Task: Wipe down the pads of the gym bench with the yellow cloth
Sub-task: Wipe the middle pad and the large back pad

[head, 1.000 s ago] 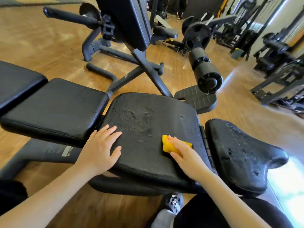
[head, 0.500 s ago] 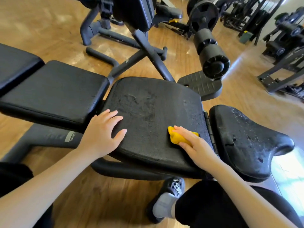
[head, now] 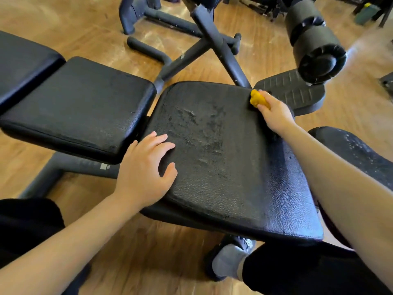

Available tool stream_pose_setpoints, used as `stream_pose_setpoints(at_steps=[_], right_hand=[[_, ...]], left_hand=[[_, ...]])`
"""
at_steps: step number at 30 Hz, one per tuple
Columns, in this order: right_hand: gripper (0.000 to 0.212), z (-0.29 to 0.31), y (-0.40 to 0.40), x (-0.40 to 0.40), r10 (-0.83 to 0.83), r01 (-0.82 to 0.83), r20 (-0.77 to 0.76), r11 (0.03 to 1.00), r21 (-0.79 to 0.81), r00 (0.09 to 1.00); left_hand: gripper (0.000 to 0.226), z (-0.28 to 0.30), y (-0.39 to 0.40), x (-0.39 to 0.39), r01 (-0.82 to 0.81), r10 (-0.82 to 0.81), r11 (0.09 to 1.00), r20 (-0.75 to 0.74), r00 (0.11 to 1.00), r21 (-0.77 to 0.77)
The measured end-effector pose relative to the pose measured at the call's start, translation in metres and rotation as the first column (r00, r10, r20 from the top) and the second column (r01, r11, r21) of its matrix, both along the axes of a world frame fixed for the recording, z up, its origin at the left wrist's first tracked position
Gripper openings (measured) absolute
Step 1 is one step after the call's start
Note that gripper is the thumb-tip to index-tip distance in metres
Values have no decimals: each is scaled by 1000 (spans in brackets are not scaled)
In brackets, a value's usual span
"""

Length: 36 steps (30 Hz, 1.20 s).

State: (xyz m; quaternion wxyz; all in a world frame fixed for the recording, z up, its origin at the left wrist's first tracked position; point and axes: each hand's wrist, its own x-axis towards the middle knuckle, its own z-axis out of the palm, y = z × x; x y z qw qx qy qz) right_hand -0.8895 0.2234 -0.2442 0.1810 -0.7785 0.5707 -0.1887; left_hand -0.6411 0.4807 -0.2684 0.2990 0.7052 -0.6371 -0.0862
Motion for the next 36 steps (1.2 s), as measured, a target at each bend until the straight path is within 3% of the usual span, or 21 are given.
stream_pose_setpoints(at_steps=[7,11,22,26,31,36], right_hand=[[35,1,-31,7,-13,13,6,998,-56,1000],[45,-2,-15,3,-67,68,20,998,-10,998],[51,-11,122,-48,28,-30,28,997,65,999],[51,-3,173,-64,34,-36,19,990,134,999],[51,8,232,-82,127,-129,24,982,136,992],[53,9,244,-92,227,-230,40,965,129,973]], left_hand=[[45,2,1,0,3,-3,1000,-14,1000,-5],[45,3,2,1,14,-14,1000,-11,1000,-2],[50,7,3,-1,33,-33,999,4,999,25],[38,9,3,-1,40,-41,997,21,999,64],[40,12,5,-2,48,-50,995,25,998,91],[40,13,4,-2,47,-50,994,27,998,98]])
